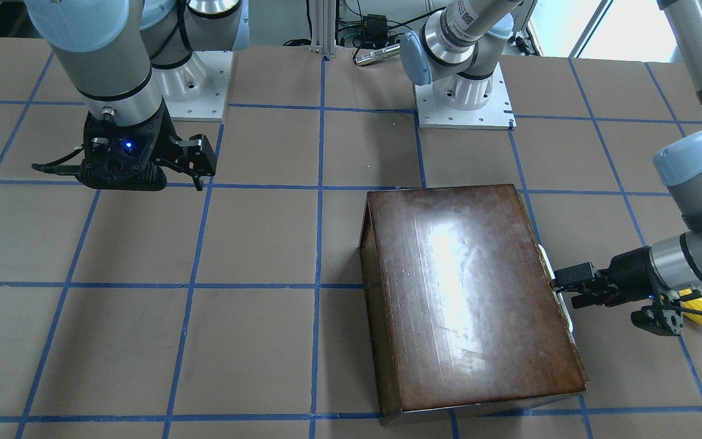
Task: Open drawer and put corn inside
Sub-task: 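Pull the drawer handle outward with the left gripper to open the drawer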
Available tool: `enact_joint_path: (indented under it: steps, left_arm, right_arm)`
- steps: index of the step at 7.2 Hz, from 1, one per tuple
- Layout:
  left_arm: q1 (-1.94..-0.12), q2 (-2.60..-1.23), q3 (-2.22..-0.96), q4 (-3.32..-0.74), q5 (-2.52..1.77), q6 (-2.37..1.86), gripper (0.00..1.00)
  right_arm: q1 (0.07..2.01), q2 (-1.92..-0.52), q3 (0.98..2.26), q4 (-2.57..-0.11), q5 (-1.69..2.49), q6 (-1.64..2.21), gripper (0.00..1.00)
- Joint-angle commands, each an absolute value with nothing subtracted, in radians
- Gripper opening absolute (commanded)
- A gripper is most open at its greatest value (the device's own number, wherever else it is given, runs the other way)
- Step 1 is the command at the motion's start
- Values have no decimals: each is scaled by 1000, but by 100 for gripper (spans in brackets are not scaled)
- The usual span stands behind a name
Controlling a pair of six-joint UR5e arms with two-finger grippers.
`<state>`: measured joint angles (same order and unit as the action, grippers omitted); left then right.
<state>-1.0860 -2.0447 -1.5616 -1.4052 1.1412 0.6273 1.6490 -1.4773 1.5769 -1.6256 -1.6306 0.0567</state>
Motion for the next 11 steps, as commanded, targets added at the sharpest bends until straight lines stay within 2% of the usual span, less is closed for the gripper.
enact_joint_path:
  steps: [1,11]
  left_arm:
    - [-1085,-2043,-1557,-1405,1146,627,100]
    - [-1037,-2051,-1482,-1420,1292,765,100]
  right_arm:
    - [1649,-1477,1577,-1625,-1631,57,100]
    - [1649,-1477,1577,-1624,-1631,57,100]
